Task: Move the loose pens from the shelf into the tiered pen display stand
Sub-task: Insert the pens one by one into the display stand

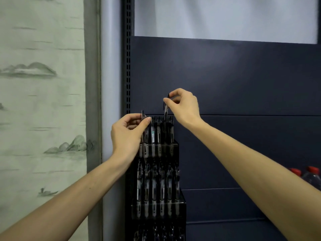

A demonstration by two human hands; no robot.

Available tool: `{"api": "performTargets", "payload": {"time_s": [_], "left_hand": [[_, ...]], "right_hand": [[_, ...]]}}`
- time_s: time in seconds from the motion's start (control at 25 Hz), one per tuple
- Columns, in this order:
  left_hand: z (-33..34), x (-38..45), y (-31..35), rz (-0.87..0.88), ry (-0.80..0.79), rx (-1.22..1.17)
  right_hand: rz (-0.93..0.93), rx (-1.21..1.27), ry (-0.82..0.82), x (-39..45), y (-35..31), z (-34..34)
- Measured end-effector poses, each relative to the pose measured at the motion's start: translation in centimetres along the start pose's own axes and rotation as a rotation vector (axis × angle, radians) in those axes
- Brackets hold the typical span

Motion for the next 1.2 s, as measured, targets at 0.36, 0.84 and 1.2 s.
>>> {"api": "performTargets", "payload": {"time_s": [0.36, 0.84, 1.2], "left_hand": [[-0.1, 0.0, -0.6, -0.008, -0.013, 0.034], [-1.5, -0.4, -1.6, -0.047, -0.014, 0.015], [-2.1, -0.4, -2.1, -0.067, -0.003, 0.025]], "right_hand": [[0.089, -0.122, -0.035, -0.3, 1.5, -0.2], [0.097, -0.106, -0.037, -0.6, 1.0, 0.1], [0.155, -0.296, -0.298, -1.9, 2.0, 3.2]]}}
Point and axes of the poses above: each hand's wrist, its own x-axis towards the middle knuckle, its own z-axis out of the palm, y = z × x, the point moved 7 cm from there along x, towards the middle knuckle, and after that the axes turned 5 degrees about -y, right-handed, at the moved point
